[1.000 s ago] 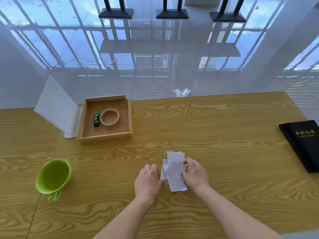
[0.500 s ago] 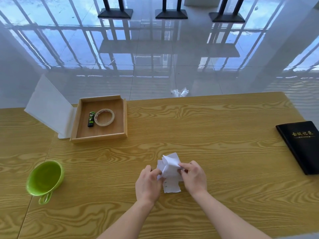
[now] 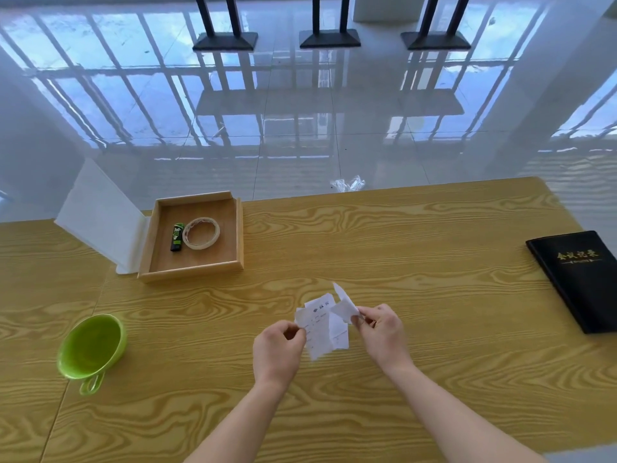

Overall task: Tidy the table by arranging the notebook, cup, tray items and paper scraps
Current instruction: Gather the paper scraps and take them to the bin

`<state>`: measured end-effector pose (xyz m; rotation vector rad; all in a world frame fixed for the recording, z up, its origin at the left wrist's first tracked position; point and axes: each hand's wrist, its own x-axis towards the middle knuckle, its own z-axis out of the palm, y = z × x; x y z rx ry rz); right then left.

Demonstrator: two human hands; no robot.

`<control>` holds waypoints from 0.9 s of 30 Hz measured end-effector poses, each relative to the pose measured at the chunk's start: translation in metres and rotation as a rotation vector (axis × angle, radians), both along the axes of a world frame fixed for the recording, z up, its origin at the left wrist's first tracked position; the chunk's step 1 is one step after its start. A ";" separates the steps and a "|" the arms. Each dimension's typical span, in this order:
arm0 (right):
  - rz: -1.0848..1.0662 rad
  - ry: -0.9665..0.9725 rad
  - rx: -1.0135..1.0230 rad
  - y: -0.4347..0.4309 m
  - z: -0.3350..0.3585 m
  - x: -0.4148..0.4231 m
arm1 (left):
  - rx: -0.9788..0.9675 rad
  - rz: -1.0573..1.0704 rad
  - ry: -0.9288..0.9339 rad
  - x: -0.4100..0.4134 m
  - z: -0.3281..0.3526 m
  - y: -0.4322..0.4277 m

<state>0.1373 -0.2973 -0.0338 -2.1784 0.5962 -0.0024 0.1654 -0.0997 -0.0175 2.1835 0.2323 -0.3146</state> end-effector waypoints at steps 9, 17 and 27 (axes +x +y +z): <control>-0.076 -0.005 -0.134 0.007 0.036 -0.019 | -0.096 -0.053 -0.006 0.005 0.023 0.004; -0.245 0.026 -0.184 0.015 0.062 -0.057 | -0.107 -0.224 -0.034 0.006 0.045 -0.011; -0.443 0.059 -0.188 -0.018 0.076 -0.118 | -0.133 -0.419 -0.057 -0.017 0.066 -0.062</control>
